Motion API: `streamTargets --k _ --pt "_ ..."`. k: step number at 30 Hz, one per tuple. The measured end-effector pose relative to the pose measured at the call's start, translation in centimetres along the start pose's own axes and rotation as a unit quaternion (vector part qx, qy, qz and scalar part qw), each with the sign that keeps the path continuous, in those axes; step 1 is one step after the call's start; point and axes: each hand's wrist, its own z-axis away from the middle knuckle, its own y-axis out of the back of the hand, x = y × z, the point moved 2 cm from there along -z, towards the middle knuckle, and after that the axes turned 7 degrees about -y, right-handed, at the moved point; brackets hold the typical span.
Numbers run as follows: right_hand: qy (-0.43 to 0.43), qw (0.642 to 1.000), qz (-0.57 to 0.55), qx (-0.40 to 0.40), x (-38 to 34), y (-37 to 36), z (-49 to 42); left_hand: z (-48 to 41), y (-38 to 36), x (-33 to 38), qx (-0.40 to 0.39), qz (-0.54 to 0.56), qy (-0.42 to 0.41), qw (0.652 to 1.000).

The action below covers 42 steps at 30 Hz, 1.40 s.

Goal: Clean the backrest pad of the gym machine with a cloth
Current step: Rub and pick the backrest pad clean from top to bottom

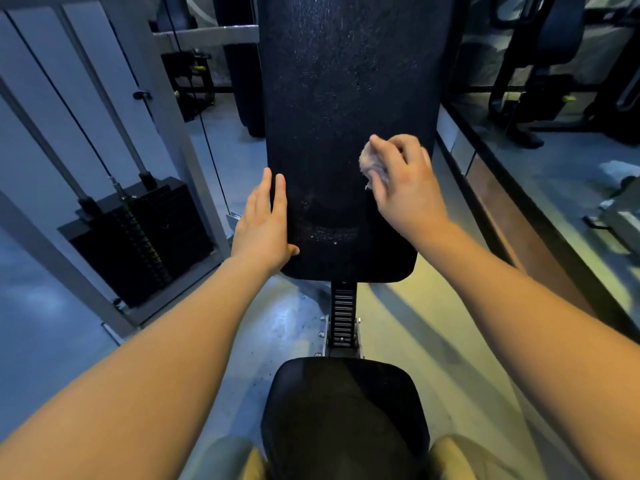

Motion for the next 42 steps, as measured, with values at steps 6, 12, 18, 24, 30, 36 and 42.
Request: streamTargets --k 6,12,18,24,30,36,42 --pt "0.035 0.999 0.006 0.003 -1.5 -3.0 4.6 -0.1 -0.6 0.3 0.02 -0.014 -0.002 1.0" --pt "0.2 0.954 0.072 -0.213 -1.1 -5.4 13.1 -0.1 -0.7 0.1 0.018 -0.032 0.001 0.999" --pt "0.067 0.997 0.041 -0.017 -0.7 -2.2 4.0 -0.2 -0.6 0.3 0.008 -0.03 0.012 0.999" --pt "0.179 0.969 0.069 -0.159 -0.7 -5.3 13.1 -0.1 -0.8 0.1 0.013 -0.043 0.011 0.999" --pt "0.057 0.996 0.05 -0.047 -0.2 -2.7 5.1 -0.1 -0.7 0.5 0.013 -0.035 0.016 0.999" --pt "0.019 0.998 0.04 -0.047 -0.2 -3.6 7.5 -0.1 -0.6 0.4 0.009 -0.035 0.017 0.999" --pt "0.019 0.999 0.027 -0.021 0.1 -2.5 6.2 0.0 -0.6 0.3 0.014 -0.033 0.011 0.999"
